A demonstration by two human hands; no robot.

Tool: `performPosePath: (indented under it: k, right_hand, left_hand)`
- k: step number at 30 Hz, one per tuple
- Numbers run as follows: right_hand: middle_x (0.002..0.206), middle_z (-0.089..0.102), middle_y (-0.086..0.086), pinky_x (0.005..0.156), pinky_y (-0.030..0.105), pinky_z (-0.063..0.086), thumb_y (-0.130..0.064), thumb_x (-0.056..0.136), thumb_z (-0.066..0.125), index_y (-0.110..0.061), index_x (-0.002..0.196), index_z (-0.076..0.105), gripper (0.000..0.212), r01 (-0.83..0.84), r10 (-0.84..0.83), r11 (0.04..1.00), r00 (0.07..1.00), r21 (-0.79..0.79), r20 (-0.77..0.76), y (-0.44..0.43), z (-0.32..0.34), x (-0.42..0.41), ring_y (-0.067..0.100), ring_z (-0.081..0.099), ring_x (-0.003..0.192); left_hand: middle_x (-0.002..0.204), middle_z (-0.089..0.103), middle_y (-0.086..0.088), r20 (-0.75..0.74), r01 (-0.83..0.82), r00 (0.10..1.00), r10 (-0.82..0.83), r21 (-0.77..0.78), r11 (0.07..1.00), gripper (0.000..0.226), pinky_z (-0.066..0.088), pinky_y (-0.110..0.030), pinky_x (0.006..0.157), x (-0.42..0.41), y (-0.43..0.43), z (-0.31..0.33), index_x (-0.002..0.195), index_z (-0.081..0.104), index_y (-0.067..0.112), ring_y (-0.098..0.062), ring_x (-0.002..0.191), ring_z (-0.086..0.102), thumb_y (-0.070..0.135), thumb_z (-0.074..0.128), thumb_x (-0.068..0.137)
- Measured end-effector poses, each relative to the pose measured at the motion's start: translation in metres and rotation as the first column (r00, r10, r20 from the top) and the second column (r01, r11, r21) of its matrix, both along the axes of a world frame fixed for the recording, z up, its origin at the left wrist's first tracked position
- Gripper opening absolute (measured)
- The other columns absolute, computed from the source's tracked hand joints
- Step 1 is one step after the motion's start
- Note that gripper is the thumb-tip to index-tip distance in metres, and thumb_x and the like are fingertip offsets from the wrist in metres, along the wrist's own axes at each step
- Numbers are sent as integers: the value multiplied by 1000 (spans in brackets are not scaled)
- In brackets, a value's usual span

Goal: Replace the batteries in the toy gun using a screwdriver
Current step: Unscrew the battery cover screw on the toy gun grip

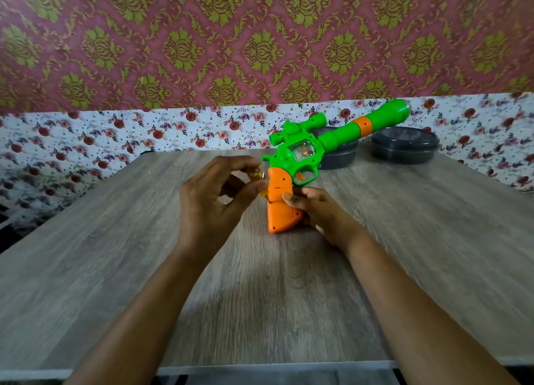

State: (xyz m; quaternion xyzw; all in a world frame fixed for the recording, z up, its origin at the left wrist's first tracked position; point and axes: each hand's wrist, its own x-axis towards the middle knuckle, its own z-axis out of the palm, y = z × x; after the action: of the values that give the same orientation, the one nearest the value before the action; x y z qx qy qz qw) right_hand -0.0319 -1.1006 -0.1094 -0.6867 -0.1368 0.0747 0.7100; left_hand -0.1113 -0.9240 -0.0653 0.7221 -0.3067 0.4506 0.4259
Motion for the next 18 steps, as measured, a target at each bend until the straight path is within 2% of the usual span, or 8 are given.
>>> performPosePath:
  k: [2,5,7,10,13,16,18]
  right_hand:
    - [120,63,13,98,48,46,-18,89,56,-15,115,59,27,3,-3,1000,1000,-10,2,0,-1,1,26,60,111]
    - [119,64,12,98,48,46,-19,89,56,-15,115,59,27,4,-4,1000,1000,-15,2,-1,-1,1,25,60,111]
    - [119,64,11,98,47,46,-19,88,56,-15,116,60,28,0,0,1000,1000,-14,3,-1,-1,1,24,60,110]
    - [119,64,10,99,45,46,-18,89,56,-17,113,61,25,4,-4,1000,1000,-10,4,0,-1,0,23,60,111]
    - [118,65,8,99,44,46,-19,89,56,-18,111,62,23,5,-5,1000,1000,-17,6,-1,-1,0,21,60,110]
    - [117,65,8,99,44,46,-19,89,56,-17,113,61,25,5,-5,1000,1000,-15,6,-1,-1,0,20,61,108]
    - [117,65,9,100,45,45,-18,89,56,-16,115,60,26,15,-15,1000,1000,-12,0,0,-1,0,22,60,109]
  left_hand:
    - [82,59,20,-14,-11,1000,10,-27,1000,25,49,-14,57,0,0,0,91,54,19,-1,64,59,28,72,76]
    - [86,59,9,-38,12,999,-13,-42,999,29,48,-14,58,-1,-3,-2,87,45,21,-8,66,59,24,71,76]
    - [88,62,13,-73,26,997,-31,-61,998,29,50,-16,58,-2,-4,-2,93,44,28,-8,67,63,22,69,79]
    - [89,61,17,-60,6,998,-8,-34,999,28,55,-25,59,-1,-1,0,108,53,33,-6,68,65,23,63,84]
    - [94,64,4,-58,28,998,-28,7,1000,26,58,-35,62,0,1,0,114,59,27,-8,73,67,21,57,89]
    - [99,67,-5,-59,50,997,-48,23,998,32,59,-30,65,1,0,-2,122,56,14,-9,74,69,13,49,91]
    - [104,67,-3,-53,55,997,-54,16,998,32,58,-24,65,2,1,-1,122,56,13,-8,74,69,11,49,91]
